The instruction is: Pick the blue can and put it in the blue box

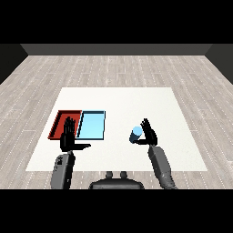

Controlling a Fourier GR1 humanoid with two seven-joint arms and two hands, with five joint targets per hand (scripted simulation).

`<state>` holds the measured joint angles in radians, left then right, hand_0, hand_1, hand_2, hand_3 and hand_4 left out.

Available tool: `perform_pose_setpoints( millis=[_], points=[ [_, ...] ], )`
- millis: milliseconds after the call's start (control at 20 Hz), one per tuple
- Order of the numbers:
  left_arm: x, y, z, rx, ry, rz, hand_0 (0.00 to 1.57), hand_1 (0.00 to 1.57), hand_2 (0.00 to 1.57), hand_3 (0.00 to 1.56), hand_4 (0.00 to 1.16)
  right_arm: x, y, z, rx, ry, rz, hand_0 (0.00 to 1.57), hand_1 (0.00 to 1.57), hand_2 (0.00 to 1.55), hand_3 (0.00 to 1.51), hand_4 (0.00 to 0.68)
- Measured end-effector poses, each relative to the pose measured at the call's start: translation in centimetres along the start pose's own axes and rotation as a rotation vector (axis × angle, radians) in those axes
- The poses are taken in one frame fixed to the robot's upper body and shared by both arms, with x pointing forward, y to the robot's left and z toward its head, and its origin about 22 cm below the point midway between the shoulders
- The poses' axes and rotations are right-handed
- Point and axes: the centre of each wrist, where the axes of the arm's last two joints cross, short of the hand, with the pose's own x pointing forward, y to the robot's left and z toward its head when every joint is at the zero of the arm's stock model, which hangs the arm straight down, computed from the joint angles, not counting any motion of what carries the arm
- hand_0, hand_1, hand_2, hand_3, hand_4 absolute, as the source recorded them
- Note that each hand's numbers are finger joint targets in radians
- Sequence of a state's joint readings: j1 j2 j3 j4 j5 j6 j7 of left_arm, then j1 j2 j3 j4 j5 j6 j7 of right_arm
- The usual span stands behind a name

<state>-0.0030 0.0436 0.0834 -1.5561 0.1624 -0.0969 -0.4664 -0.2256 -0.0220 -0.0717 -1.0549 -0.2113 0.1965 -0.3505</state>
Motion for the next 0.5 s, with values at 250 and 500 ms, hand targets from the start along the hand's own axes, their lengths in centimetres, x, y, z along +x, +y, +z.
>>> perform_pose_setpoints(
  millis=[250,500],
  points=[
    [0.4,-0.1,0.1,-0.002,0.0,-0.006,0.0,0.0,0.0,0.0,0.0,-0.3,0.9,-0.5,0.014,0.001,-0.008,0.0,0.0,0.0,0.0,0.0],
    [0.1,-0.8,-0.5,-0.001,0.0,-0.01,0.0,0.0,0.0,0.0,0.0,-0.5,2.3,-1.0,0.019,0.011,-0.008,0.0,0.0,0.0,0.0,0.0]
  ],
)
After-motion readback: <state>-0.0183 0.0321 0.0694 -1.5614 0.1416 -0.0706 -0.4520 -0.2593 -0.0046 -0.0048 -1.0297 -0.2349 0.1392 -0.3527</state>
